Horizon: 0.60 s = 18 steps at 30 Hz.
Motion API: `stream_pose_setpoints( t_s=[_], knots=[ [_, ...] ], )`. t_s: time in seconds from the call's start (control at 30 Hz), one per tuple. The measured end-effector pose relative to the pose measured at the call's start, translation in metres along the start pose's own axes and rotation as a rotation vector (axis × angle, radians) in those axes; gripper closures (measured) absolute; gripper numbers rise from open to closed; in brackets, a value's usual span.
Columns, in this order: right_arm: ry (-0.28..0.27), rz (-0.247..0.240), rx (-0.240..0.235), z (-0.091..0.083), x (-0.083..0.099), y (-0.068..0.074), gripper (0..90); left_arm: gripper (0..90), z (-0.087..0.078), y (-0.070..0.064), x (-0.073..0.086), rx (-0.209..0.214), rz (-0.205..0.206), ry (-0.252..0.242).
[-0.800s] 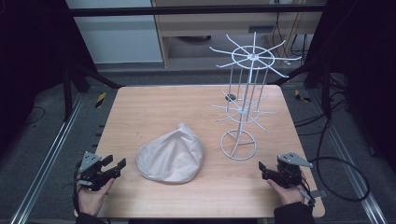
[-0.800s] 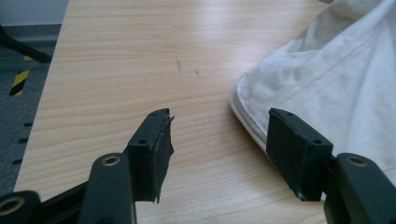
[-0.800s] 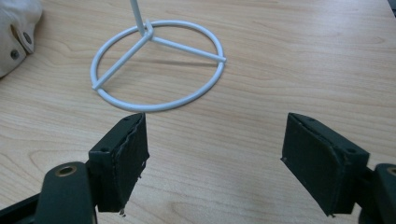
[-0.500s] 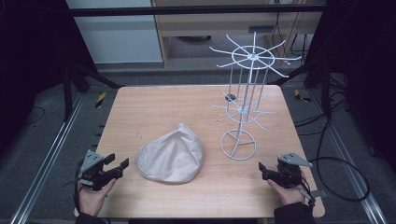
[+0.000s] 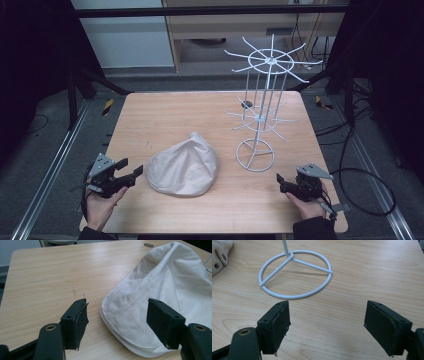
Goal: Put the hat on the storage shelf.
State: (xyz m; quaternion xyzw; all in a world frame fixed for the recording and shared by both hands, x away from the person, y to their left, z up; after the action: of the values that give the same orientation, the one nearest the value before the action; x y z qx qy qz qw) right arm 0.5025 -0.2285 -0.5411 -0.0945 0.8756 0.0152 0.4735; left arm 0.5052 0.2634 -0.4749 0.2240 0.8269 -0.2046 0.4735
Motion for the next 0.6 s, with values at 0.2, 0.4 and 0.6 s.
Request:
stream_pose_setpoints(
  t_s=[0.2,0.4,0.6],
  knots=[
    [0.007,-0.004,0.004,0.0,0.001,0.001,20.6,31.9,0.003,-0.004,-0.011,0.022,0.006,0.004],
    [0.003,-0.007,0.011,-0.001,0.002,-0.001,20.7,31.1,0.01,-0.008,-0.027,0.046,0.021,-0.001],
    [0.001,-0.006,0.01,-0.001,0.001,-0.001,20.8,31.1,0.012,-0.013,-0.038,0.063,0.041,-0.011]
  ],
)
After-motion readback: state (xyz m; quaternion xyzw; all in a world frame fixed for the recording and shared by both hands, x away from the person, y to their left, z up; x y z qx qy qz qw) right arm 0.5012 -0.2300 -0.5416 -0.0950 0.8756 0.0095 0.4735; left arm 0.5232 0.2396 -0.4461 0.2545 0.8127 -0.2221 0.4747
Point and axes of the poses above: each handheld gripper's, and its own axes: z roughly forward along the jaws, x roughly out of its underside, y roughly to its left, the point moved 10 cm from there along z, roughly forward along the jaws, and after that the axes turned 8 degrees about x, right-handed, at the moved point
